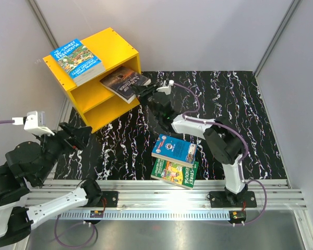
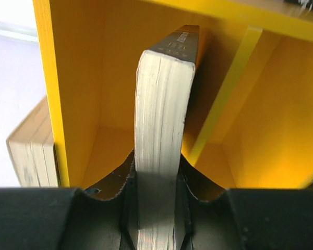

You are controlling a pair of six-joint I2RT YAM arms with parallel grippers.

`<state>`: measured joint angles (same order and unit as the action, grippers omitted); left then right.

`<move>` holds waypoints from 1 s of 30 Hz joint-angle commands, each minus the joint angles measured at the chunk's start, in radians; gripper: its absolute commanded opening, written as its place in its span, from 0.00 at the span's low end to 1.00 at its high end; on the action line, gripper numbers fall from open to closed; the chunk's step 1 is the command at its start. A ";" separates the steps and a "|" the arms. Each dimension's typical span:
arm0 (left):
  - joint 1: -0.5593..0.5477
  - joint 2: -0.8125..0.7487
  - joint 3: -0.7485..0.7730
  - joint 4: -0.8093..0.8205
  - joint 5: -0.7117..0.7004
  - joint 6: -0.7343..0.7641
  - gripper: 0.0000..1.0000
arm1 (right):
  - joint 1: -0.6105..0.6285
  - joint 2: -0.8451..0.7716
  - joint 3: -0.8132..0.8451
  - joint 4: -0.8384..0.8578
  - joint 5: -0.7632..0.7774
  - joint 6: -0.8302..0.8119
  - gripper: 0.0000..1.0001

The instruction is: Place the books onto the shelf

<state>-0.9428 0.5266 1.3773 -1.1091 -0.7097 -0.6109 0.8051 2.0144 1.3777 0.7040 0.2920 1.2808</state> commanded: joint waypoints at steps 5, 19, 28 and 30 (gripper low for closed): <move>-0.002 -0.031 0.063 -0.083 0.021 -0.018 0.96 | 0.017 0.099 0.271 0.019 0.303 0.094 0.00; -0.002 -0.066 0.026 -0.095 0.035 -0.030 0.96 | 0.014 0.004 0.130 -0.096 0.194 0.080 0.94; -0.002 -0.065 -0.014 -0.060 0.042 -0.033 0.96 | 0.008 -0.058 0.089 -0.196 0.076 0.029 1.00; -0.002 -0.068 -0.026 -0.058 0.039 -0.035 0.96 | 0.006 -0.080 0.045 -0.187 0.053 0.019 1.00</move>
<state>-0.9428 0.4644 1.3651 -1.2125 -0.6830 -0.6449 0.8196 2.0155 1.4643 0.4980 0.3874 1.3315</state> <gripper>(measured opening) 0.955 0.994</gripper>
